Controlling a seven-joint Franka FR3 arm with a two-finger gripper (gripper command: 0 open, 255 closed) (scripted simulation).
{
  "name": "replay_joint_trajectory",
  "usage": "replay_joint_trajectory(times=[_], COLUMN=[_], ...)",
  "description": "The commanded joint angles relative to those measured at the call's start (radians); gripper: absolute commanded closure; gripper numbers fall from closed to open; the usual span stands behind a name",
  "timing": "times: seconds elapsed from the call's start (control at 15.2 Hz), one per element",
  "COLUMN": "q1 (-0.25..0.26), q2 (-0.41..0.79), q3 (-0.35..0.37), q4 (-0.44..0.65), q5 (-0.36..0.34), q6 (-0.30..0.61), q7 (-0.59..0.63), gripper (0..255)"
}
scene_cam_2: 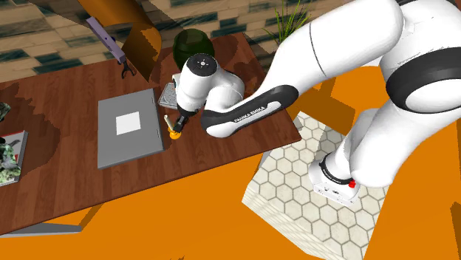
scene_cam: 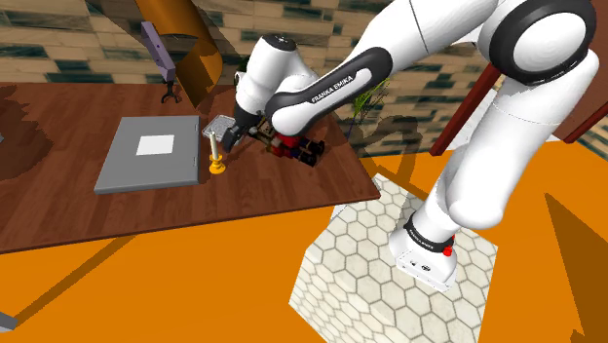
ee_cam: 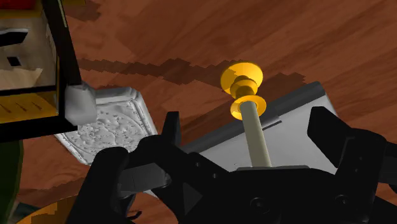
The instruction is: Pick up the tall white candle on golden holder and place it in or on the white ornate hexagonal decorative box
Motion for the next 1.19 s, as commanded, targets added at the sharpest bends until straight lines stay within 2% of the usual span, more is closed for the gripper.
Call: replay_joint_trajectory(times=[0.0,0.59,1.12], q1=[0.018,0.049,0.049], q2=[0.063,0.206,0.206], q3=[0.000,-0.029,-0.030], q4=[0.051,0.134,0.134], q5=[-0.043,-0.108,-0.108], q6=[0.044,0.120,0.120], q7=[0.028,0.072,0.072], gripper=[0,0,0])
